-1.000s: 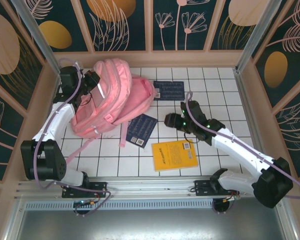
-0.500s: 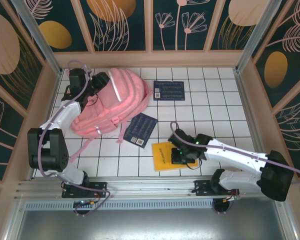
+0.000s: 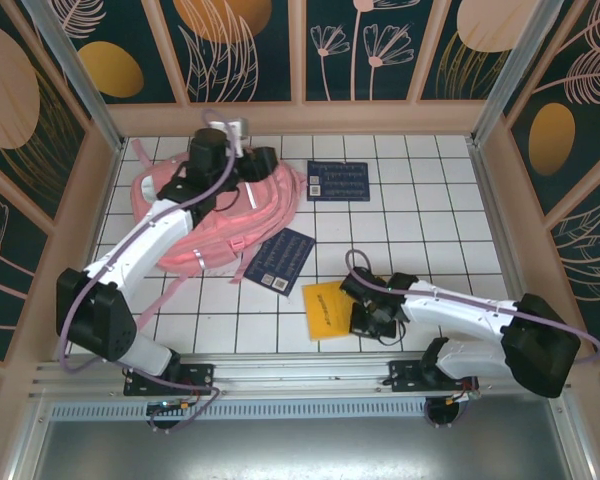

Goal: Pack the student bag
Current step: Move the book to the bottom-center of the table, then pick up the book from the center of the table.

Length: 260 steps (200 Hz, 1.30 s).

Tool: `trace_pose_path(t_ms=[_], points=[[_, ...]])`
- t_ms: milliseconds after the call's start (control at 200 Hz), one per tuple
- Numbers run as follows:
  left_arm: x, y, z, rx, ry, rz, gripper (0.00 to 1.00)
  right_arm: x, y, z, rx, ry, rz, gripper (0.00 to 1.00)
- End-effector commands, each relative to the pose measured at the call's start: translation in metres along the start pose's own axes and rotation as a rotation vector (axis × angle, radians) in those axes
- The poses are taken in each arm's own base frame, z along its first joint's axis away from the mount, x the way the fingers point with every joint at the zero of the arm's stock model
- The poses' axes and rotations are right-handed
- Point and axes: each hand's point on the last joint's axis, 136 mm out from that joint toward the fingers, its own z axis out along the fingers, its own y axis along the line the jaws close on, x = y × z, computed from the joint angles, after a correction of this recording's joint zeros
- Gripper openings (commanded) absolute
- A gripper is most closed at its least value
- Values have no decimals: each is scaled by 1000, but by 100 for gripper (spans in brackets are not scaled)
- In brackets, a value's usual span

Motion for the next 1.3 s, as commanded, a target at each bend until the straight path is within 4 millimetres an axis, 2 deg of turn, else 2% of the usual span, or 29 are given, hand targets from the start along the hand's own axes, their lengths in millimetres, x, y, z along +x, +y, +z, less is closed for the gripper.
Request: trace_pose_path(t_ms=[0, 105, 175, 190, 310, 370, 470, 515, 550, 645, 816, 911, 1051, 1176, 1296], points=[[63, -17, 26, 111, 190, -9, 62, -53, -26, 11, 104, -181, 101, 0], [113, -29, 44, 174, 312, -38, 62, -92, -25, 1, 103, -261, 161, 0], [137, -40, 50, 206, 375, -46, 62, -115, -23, -9, 108, -318, 175, 3], [147, -37, 56, 208, 403, -60, 62, -119, -24, -12, 113, -331, 175, 4], [180, -36, 67, 222, 475, -124, 63, -148, -28, -40, 107, -427, 199, 15], [196, -39, 71, 241, 512, -146, 64, -154, -30, -49, 42, -441, 228, 21], [225, -44, 80, 254, 589, -165, 66, -156, -21, -59, -176, -443, 269, 37], [235, -45, 84, 252, 616, -165, 68, -153, -13, -63, -297, -425, 293, 55], [242, -44, 86, 248, 631, -165, 68, -151, -7, -65, -387, -409, 308, 64], [254, -40, 93, 232, 655, -171, 69, -142, 3, -65, -561, -356, 358, 73], [272, -39, 100, 225, 708, -167, 71, -124, 5, -43, -633, -246, 428, 73], [281, -41, 101, 239, 734, -179, 71, -121, 3, -33, -641, -232, 439, 73], [295, -48, 102, 272, 779, -186, 72, -128, 5, -26, -664, -240, 443, 72], [305, -54, 100, 315, 817, -209, 70, -139, 15, -25, -714, -237, 440, 68], [310, -58, 97, 331, 834, -208, 69, -153, 26, -39, -765, -267, 422, 60]])
